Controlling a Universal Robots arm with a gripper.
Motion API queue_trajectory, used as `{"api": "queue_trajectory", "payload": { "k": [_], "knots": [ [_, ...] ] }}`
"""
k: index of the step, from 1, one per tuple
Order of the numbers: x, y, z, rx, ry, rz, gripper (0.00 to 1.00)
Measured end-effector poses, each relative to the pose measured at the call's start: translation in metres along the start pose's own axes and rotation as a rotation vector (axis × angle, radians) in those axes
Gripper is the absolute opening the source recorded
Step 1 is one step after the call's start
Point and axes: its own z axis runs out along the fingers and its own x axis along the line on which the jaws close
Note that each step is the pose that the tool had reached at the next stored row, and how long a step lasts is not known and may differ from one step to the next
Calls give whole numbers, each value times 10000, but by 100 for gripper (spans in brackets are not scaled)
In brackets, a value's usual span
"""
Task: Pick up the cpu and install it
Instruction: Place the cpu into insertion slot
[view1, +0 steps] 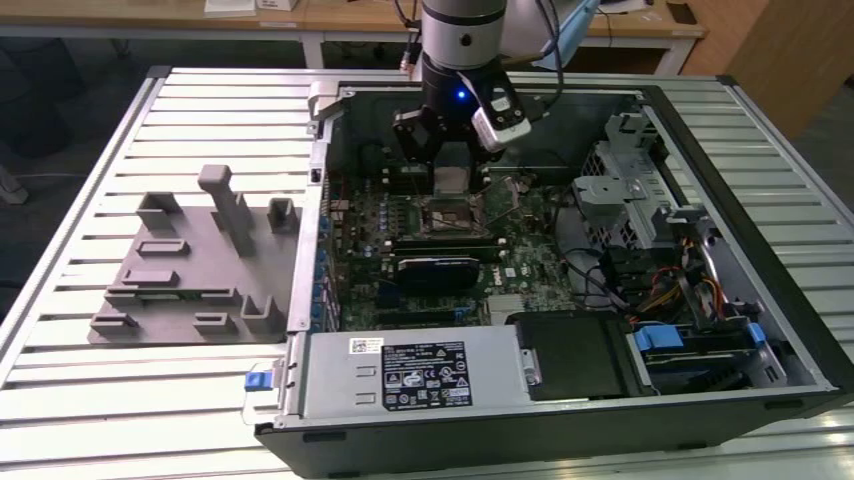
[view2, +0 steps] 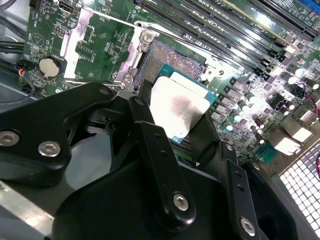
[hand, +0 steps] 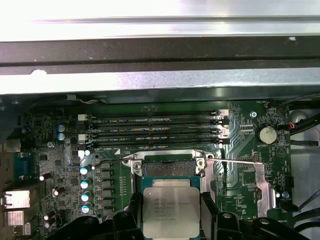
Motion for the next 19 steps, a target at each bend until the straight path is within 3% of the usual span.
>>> {"api": "queue_trajectory", "payload": {
  "k": [9,19],
  "knots": [
    [-1,0,3,3,-2,89,55],
    [-1,0,3,33,-11,824,55]
  ]
}}
